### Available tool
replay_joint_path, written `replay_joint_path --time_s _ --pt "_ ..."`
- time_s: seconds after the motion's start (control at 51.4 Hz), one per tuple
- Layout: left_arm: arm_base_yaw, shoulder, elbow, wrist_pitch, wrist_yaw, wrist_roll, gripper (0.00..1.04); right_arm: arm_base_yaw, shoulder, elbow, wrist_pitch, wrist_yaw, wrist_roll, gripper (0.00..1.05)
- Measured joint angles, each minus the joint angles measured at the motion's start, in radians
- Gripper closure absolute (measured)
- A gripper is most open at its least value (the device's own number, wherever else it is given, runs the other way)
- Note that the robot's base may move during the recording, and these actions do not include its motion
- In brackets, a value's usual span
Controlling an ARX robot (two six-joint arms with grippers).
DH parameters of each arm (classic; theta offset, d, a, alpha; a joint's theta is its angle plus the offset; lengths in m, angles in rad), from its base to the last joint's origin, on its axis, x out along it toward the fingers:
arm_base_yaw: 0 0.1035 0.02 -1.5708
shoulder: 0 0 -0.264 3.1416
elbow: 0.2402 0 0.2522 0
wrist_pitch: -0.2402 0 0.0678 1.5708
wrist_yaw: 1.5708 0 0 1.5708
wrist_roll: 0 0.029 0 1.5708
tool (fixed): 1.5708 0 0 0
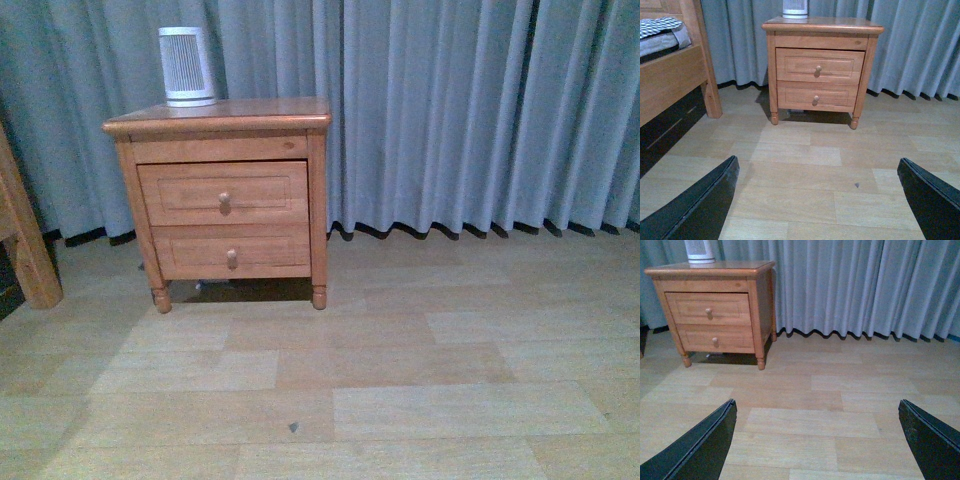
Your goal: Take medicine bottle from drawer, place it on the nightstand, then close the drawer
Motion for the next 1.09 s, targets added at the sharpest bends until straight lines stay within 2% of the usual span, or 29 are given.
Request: replay_joint_path --time_s 1.091 --pt "0.0 0.0 0.0 0.0 0.0 0.0 0.06 0.0 0.0 0.0 0.0 0.0 0.0 0.07"
